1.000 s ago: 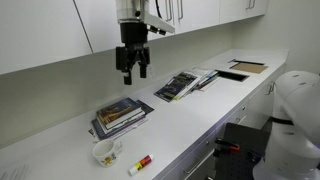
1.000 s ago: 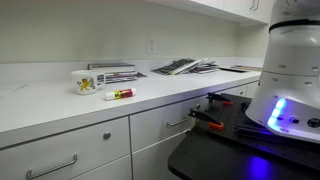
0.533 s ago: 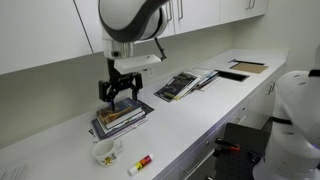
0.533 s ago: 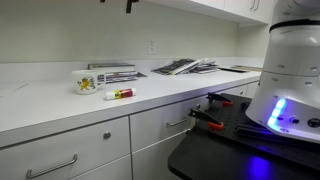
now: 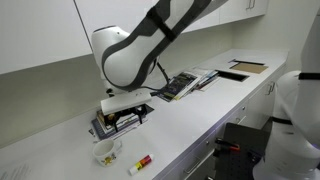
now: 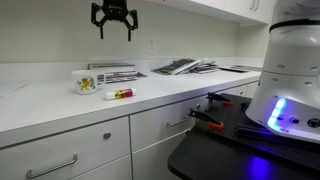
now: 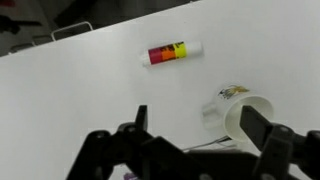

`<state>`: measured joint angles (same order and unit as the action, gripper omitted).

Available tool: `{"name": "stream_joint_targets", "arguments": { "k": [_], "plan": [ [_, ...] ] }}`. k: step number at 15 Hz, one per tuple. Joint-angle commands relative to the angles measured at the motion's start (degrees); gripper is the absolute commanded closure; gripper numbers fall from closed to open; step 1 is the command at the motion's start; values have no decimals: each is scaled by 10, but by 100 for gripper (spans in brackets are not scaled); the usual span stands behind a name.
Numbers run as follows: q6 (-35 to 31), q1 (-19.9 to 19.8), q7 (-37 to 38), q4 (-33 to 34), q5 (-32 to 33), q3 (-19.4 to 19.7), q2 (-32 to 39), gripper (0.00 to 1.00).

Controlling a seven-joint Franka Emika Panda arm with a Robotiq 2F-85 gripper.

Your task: Pick up the object from the kitchen base table and put it in the cup

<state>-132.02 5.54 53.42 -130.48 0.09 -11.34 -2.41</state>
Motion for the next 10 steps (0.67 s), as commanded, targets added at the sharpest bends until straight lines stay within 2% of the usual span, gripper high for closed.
{"name": "stream_joint_targets", "arguments": {
  "k": [1, 7, 8, 10],
  "plan": [
    [-8, 13, 155, -3, 48, 0, 11, 0],
    [6, 32, 413, -3, 130, 3, 33, 0],
    [1, 32, 345, -7, 107, 6, 27, 0],
    [1, 35, 385, -7, 119, 6, 32, 0]
  ]
}}
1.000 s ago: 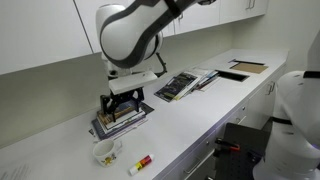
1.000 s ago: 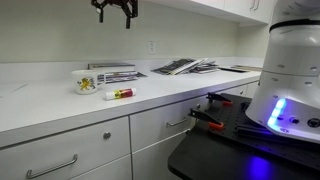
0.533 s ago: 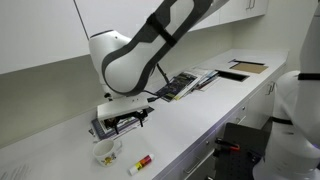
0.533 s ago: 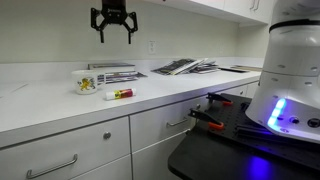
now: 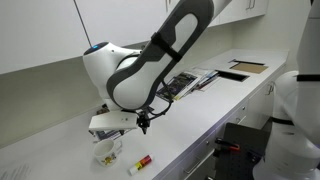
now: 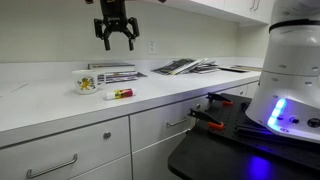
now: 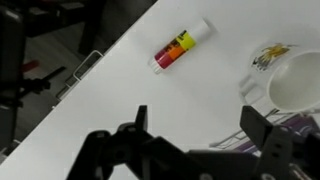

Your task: Pick up the object from the kitchen base table and put it in the cup

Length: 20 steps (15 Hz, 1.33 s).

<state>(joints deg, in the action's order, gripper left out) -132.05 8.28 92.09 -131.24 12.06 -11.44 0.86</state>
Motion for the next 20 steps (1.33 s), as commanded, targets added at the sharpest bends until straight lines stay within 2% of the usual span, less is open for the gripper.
{"name": "stream_joint_targets", "arguments": {
  "k": [1, 5, 9, 11, 14, 18, 20],
  "plan": [
    [1, 7, 4, 1, 0, 7, 0, 0],
    [1, 7, 4, 1, 0, 8, 0, 0],
    [-29, 8, 96, -3, -16, 13, 26, 0],
    [-46, 9, 137, -5, -40, 17, 50, 0],
    [-84, 15, 148, -5, -75, 23, 96, 0],
    [-112, 38, 176, 14, -73, 47, 161, 0],
    [-117, 54, 187, 22, -72, 59, 182, 9]
  ]
}}
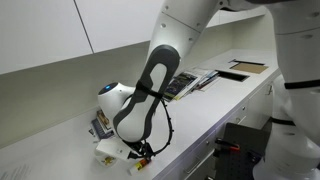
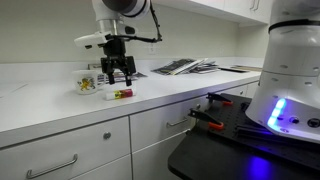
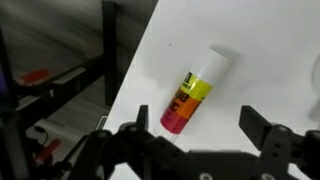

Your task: Pick up the object from the kitchen base table and put it in the cup

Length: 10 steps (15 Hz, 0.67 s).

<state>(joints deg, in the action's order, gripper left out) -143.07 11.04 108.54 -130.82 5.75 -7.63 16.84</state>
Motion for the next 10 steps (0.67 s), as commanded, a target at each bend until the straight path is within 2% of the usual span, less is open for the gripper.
{"name": "stream_joint_targets", "arguments": {
  "k": [1, 7, 10],
  "plan": [
    [-9, 36, 31, 18, -4, 27, 28, 22],
    [-29, 85, 77, 7, 37, 57, 22, 70],
    [-39, 106, 112, 7, 91, 78, 12, 92]
  ]
}}
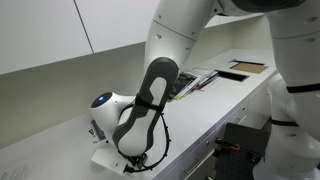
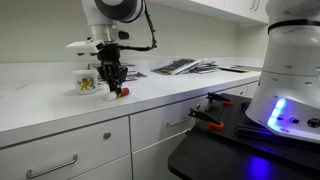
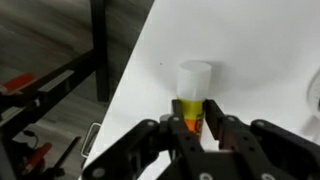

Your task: Pick up the object from the kitchen base table and put it in the cup

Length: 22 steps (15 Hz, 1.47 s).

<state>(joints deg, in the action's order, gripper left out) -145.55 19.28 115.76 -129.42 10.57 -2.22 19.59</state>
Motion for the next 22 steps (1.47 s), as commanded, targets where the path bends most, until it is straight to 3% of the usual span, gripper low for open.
{"name": "stream_joint_targets", "arguments": {
  "k": [1, 7, 12, 16, 22],
  "plan": [
    [-13, 26, 48, -6, 56, 26, -18, 94],
    [3, 30, 41, -9, 131, 14, -68, 93],
    [53, 32, 59, 32, 269, 7, -90, 93],
    [104, 27, 72, 98, 365, -1, -64, 93],
    [196, 46, 94, 226, 485, -15, 40, 93]
  ]
}}
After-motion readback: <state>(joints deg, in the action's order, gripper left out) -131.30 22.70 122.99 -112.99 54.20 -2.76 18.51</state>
